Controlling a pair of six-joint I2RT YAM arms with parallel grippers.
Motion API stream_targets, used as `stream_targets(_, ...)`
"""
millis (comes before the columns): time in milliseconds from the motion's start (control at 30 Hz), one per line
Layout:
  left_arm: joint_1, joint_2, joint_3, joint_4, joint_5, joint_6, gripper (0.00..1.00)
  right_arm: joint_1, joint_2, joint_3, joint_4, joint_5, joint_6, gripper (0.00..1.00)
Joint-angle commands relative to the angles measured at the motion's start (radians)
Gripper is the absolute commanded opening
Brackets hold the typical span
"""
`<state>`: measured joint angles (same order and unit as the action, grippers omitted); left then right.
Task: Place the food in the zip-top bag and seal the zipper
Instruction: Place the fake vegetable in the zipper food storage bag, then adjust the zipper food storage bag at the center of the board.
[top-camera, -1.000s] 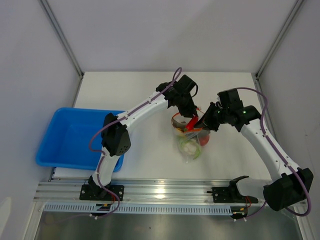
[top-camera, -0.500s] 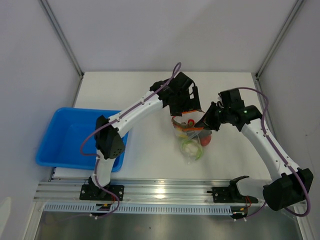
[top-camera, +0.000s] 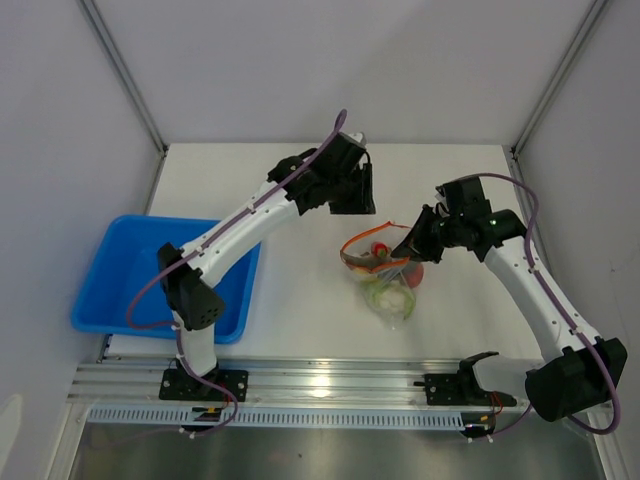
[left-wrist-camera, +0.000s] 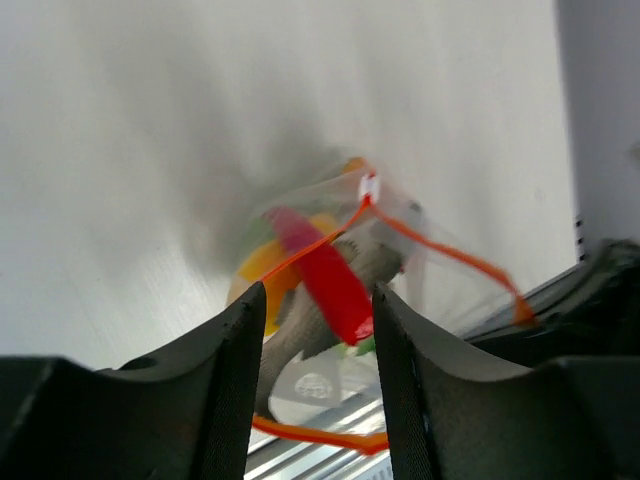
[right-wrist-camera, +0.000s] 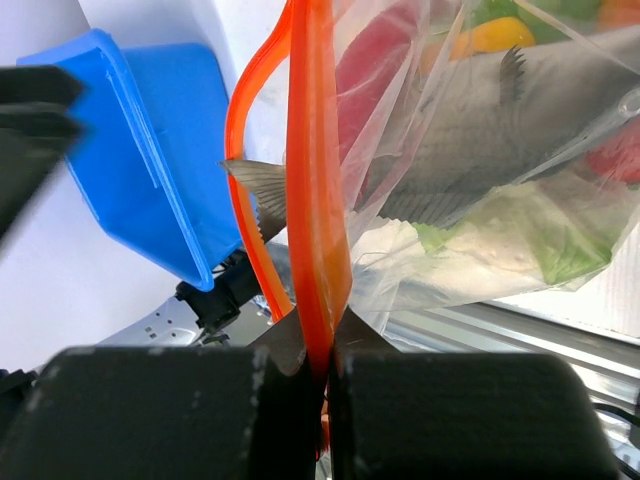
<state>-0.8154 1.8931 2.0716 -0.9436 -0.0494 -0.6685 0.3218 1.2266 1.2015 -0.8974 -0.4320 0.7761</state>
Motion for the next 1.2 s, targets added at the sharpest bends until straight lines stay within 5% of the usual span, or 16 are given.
stream_targets(0,0.009,-0.077,-0.131,0.037,0.045,0.122,0.49,-0.009,-0.030,0.052,0.003,-0.045,-0.037,0.00)
stream_targets(200,0.018,-0.124,-0.333,0.124,0.164,0.155,0.56,-0.012,-0.018,0.049,0.003,-0.068,-0.058,0.00)
stream_targets(467,0.021,-0.080,-0.361,0.149,0.218,0.159,0.59,-0.013,-0.015,0.050,0.003,-0.076,-0.064,0.00)
stream_targets(733,0.035,-0.025,-0.332,0.138,0.235,0.153,0.31,-0.013,0.000,0.046,0.009,-0.073,-0.075,0.00)
stream_targets(967,0.039,-0.014,-0.369,0.101,0.223,0.165,0.28,-0.015,0.030,0.053,0.005,-0.068,-0.100,0.00)
stream_targets(1067,0.041,-0.015,-0.383,0.069,0.209,0.171,0.17,-0.017,0.036,0.064,-0.012,-0.059,-0.120,0.00)
stream_targets(1100,0.041,-0.012,-0.384,0.057,0.207,0.176,0.03,-0.017,0.040,0.067,-0.017,-0.051,-0.126,0.00)
stream_targets(1167,0.047,-0.017,-0.374,0.023,0.195,0.181,0.01,-0.018,0.045,0.073,-0.040,-0.034,-0.152,0.00)
